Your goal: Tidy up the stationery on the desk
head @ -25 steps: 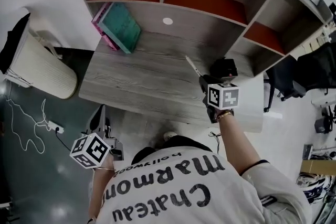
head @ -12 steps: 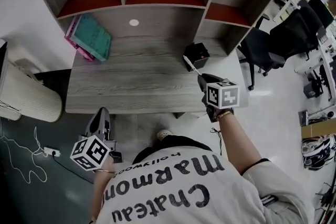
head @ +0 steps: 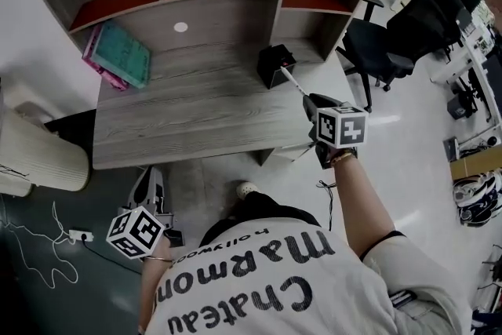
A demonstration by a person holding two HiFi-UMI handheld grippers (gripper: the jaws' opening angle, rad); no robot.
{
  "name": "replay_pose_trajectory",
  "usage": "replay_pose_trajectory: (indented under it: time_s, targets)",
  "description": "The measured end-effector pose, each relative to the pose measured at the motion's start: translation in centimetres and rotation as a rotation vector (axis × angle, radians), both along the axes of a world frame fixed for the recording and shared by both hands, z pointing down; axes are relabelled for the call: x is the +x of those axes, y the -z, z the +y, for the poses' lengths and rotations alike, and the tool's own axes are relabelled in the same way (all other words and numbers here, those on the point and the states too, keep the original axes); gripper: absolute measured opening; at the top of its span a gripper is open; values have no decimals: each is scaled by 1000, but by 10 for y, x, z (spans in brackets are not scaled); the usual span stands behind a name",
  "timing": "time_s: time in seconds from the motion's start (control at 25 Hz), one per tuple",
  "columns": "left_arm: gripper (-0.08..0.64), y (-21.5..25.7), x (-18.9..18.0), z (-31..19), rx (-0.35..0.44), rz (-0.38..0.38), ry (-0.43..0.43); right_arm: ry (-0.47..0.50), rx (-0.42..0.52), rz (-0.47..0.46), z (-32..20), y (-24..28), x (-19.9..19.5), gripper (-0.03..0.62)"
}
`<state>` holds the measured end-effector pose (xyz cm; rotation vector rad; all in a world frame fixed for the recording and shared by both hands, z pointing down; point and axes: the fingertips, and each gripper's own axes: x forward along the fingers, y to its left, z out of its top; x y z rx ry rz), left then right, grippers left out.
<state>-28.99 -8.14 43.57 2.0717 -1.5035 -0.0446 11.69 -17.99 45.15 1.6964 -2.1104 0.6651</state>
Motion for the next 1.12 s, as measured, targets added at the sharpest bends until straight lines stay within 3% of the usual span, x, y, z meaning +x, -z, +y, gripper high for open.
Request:
replay_pose_trajectory:
  time_s: [0.52,0.92,1.12]
  targets:
    - [15,5,15,-12,2,-10,20,10,17,19,-25,10,22,63]
    - [15,4,64,-41,-11,10,45,135,-46,77,-68,3,34,63]
    - [15,0,78,-47,-25,10,68,242,-94,143,-84,-5,33,63]
